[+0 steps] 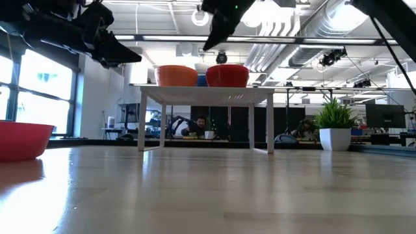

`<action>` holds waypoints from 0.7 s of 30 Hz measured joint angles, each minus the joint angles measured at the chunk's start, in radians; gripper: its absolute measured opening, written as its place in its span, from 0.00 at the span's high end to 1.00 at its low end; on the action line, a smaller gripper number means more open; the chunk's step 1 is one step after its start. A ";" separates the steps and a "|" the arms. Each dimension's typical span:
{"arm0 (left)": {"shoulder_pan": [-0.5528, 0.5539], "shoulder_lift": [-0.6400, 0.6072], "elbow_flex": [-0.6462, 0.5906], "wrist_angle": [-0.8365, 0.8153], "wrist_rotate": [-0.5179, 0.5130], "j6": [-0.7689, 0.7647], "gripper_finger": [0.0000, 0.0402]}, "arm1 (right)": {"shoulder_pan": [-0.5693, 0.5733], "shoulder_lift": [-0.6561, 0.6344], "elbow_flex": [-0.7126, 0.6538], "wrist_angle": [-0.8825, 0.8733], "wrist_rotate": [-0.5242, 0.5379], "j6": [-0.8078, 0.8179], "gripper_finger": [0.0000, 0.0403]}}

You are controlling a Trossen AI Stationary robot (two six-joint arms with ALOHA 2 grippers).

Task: Pick & Place Mini bowls
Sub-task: Stack the red bowl on the red bowl on the shelf

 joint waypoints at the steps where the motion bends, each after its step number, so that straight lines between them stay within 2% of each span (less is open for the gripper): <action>1: 0.000 0.000 0.000 -0.005 0.004 0.000 1.00 | 0.006 -0.017 -0.018 0.017 -0.001 0.003 1.00; 5: 0.000 0.000 0.000 -0.026 0.008 0.000 1.00 | 0.032 -0.117 -0.204 0.175 -0.013 0.016 1.00; 12: 0.000 0.000 0.000 -0.034 0.030 0.000 1.00 | 0.077 -0.427 -0.778 0.709 -0.026 0.103 1.00; 16: 0.000 0.001 0.000 -0.035 0.082 0.000 1.00 | 0.124 -0.613 -1.057 0.944 0.012 0.190 1.00; 21: 0.000 0.023 0.000 -0.060 0.176 -0.042 1.00 | 0.213 -0.827 -1.328 1.110 0.095 0.263 1.00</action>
